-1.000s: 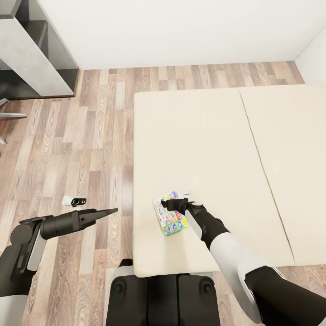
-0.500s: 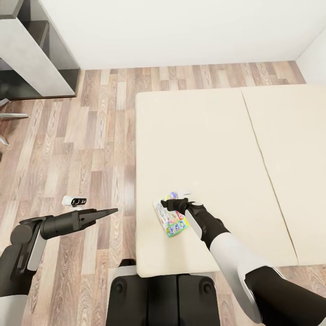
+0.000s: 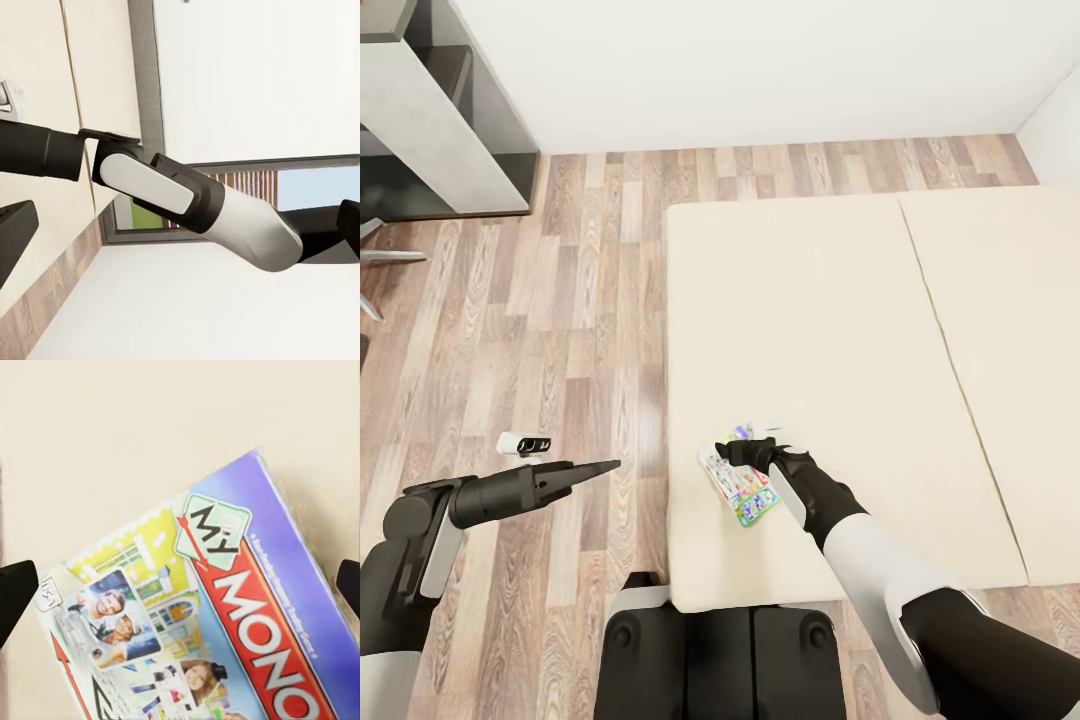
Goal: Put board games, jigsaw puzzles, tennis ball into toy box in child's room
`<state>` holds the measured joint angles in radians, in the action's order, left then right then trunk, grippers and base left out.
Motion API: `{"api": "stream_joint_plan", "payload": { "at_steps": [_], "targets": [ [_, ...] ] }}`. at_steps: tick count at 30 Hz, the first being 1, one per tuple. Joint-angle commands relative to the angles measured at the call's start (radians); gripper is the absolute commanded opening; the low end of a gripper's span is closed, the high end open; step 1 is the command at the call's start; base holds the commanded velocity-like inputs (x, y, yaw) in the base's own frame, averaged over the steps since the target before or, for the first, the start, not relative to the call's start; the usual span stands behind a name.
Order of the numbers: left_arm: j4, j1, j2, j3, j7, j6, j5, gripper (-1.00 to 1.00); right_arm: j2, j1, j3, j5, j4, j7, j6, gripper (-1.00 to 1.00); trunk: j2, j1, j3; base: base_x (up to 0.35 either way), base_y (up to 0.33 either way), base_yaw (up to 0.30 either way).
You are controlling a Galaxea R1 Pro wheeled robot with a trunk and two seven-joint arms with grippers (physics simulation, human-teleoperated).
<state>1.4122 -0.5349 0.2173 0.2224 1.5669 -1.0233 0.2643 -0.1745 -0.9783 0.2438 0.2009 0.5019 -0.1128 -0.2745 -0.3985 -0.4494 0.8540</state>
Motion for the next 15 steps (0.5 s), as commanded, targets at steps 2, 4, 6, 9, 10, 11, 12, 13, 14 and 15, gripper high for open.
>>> {"api": "stream_joint_plan", "payload": {
  "at_steps": [2,4,6,9,10,11,12,13,14,15],
  "targets": [
    [0.0,0.0,0.0,0.0,0.004,-0.011,0.0,1.0,0.0,0.0,0.002,0.008,0.001,0.001,-0.005,1.0,-0.002,-0.001,0.001,0.0,0.045,0.0],
    [0.0,0.0,0.001,0.0,0.004,-0.011,0.0,1.0,0.0,0.0,0.002,0.008,0.001,0.001,-0.005,1.0,-0.002,-0.001,0.001,0.0,0.023,0.0],
    [0.0,0.0,0.001,0.0,0.004,-0.011,0.0,1.0,0.0,0.0,0.002,0.008,0.001,0.001,-0.005,1.0,-0.002,-0.001,0.001,0.0,0.012,0.0],
    [0.0,0.0,0.001,0.0,0.004,-0.011,0.0,1.0,0.0,0.0,0.002,0.008,0.001,0.001,-0.005,1.0,-0.002,-0.001,0.001,0.0,0.005,0.0],
    [0.0,0.0,0.001,0.0,0.004,-0.011,0.0,1.0,0.0,0.0,0.002,0.008,0.001,0.001,-0.005,1.0,-0.002,-0.001,0.001,0.0,0.003,0.0],
    [0.001,0.0,0.001,0.0,0.004,-0.011,0.0,1.0,0.0,0.0,0.002,0.008,0.001,0.001,-0.006,1.0,-0.002,-0.001,0.001,0.0,0.002,0.0],
    [0.001,0.0,0.001,0.0,0.004,-0.011,0.0,1.0,0.0,0.0,0.002,0.008,0.001,0.001,-0.006,1.0,-0.002,-0.001,0.001,0.0,0.001,0.0],
    [0.0,0.0,0.001,0.0,0.004,-0.011,0.0,1.0,0.0,0.0,0.002,0.008,0.001,0.001,-0.006,1.0,-0.002,-0.001,0.001,0.0,0.001,0.0],
    [0.0,0.0,0.001,0.0,0.004,-0.011,0.0,1.0,0.0,0.0,0.002,0.008,0.001,0.001,-0.006,1.0,-0.002,-0.001,0.001,0.0,0.0,0.0],
    [0.0,0.0,0.001,0.0,0.004,-0.011,0.0,1.0,0.0,0.0,0.002,0.007,0.001,0.001,-0.007,1.0,-0.002,-0.001,0.001,0.0,0.0,0.0]
  ]
}}
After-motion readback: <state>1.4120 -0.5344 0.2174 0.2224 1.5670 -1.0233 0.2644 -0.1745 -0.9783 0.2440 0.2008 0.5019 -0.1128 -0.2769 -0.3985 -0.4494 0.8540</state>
